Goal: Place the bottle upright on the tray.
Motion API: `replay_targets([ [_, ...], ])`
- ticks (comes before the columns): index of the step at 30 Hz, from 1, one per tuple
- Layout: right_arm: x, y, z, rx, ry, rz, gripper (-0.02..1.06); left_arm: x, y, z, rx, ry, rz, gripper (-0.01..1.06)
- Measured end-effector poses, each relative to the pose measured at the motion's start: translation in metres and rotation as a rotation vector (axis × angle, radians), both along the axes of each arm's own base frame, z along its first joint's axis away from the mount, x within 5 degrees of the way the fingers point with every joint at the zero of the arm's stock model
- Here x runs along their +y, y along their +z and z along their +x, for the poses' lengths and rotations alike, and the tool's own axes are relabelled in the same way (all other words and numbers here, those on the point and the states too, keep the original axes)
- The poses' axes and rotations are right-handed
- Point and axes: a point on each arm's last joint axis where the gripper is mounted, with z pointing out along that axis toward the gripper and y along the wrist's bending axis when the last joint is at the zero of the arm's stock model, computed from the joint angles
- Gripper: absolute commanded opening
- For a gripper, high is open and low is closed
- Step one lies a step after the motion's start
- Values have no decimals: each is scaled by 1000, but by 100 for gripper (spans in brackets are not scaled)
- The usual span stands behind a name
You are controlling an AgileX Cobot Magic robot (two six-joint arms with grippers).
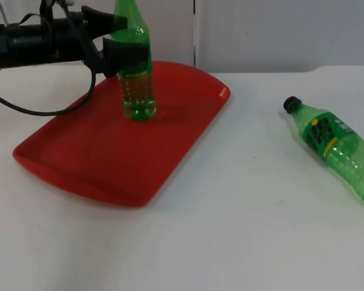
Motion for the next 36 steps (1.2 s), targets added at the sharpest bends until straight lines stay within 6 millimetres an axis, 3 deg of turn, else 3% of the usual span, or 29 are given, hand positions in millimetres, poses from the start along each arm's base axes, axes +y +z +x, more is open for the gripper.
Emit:
replay_targets([
  [9,0,0,0,0,0,0,104,0,-3,-2,58,-16,44,98],
  [36,0,0,0,0,0,0,104,2,32,-10,209,-32,185,98],
])
